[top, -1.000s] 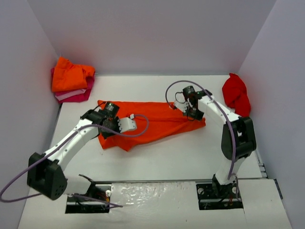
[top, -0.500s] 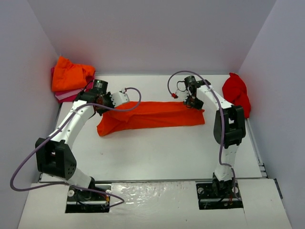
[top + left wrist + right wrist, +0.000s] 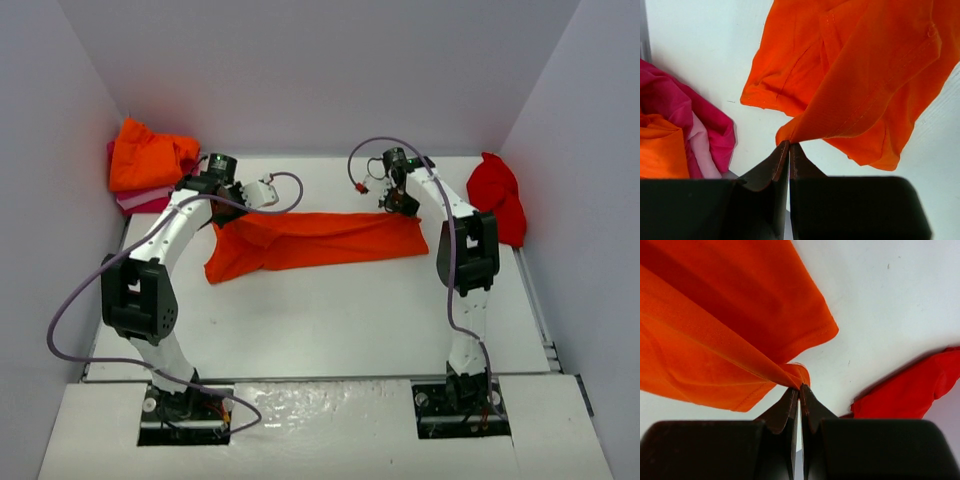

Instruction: Fold and stack the t-shirts

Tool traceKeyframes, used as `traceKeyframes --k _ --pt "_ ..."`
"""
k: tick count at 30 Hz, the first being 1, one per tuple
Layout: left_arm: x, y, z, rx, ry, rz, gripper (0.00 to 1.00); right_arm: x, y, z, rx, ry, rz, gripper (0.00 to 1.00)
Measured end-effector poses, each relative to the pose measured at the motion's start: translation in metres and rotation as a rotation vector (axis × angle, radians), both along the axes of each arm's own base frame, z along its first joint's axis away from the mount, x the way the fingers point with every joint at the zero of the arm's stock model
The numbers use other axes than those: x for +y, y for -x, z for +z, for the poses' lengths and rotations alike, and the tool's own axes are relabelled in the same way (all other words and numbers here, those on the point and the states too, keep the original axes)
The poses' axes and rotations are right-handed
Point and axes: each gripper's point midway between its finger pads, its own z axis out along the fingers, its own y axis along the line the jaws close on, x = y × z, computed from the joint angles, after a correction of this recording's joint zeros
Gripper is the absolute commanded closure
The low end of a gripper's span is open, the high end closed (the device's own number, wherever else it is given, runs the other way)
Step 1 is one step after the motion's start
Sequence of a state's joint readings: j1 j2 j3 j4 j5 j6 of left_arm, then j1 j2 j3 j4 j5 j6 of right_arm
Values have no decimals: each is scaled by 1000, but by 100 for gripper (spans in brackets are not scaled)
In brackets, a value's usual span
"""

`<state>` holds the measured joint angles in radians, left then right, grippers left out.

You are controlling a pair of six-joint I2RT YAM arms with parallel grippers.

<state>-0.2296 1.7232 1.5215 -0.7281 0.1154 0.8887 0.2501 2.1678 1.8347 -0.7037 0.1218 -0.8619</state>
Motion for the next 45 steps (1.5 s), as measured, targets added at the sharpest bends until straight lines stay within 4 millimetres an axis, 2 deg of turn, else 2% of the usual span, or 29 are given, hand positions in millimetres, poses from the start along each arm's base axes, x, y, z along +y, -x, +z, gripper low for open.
traceKeyframes --k 4,6,7,8,9,12,14,16,19,20,22,23,24,25,27,29,31,33,35,38,41,45 --pt "10 -16 -15 25 -6 30 100 3 -9 -12 11 3 0 94" --pt "15 -26 -23 28 -8 50 90 3 -13 -20 22 5 -3 91" --pt "18 -31 -27 29 -10 63 79 4 -15 -25 29 7 -5 78" --pt "21 -37 -31 25 -11 80 62 4 -18 -29 32 7 -9 55" --pt "24 -44 -35 17 -11 101 53 5 -22 -33 32 5 -15 53" --pt "32 -64 -44 -27 -12 171 52 5 -29 -43 27 -1 -37 53" --pt "36 -73 -47 -51 -11 208 51 4 -31 -46 23 -5 -53 41" --pt "38 -78 -44 -78 -4 246 50 2 -33 -45 15 -7 -70 37" --pt "41 -85 -29 -138 14 291 49 -1 -39 -40 -26 -4 -100 40" --pt "42 -85 -21 -158 19 302 50 -2 -42 -36 -46 -2 -110 44" --pt "42 -85 -3 -199 37 317 61 -3 -47 -25 -93 -1 -131 60" --pt "42 -83 8 -219 48 323 63 -4 -49 -18 -119 -2 -141 66" --pt "41 -80 20 -242 64 325 77 -5 -50 -8 -148 -7 -150 79" --pt "41 -76 32 -261 80 325 86 -5 -50 3 -176 -16 -163 86" --pt "38 -63 56 -300 118 318 98 -5 -48 25 -227 -34 -175 93" --pt "34 -48 75 -322 150 297 100 -5 -41 49 -274 -53 -186 95" --pt "26 -33 83 -321 188 264 100 -3 -34 69 -314 -74 -196 99" --pt "16 -18 79 -289 215 224 100 0 -28 79 -336 -91 -205 100" --pt "0 -4 66 -239 233 178 100 3 -23 81 -344 -107 -214 100" --pt "-25 16 34 -128 234 99 100 3 -11 63 -304 -104 -234 100" --pt "-47 36 2 -13 220 30 100 -5 5 40 -242 -87 -266 100" --pt "-77 52 -31 111 222 -57 100 -24 16 31 -228 -88 -333 100"
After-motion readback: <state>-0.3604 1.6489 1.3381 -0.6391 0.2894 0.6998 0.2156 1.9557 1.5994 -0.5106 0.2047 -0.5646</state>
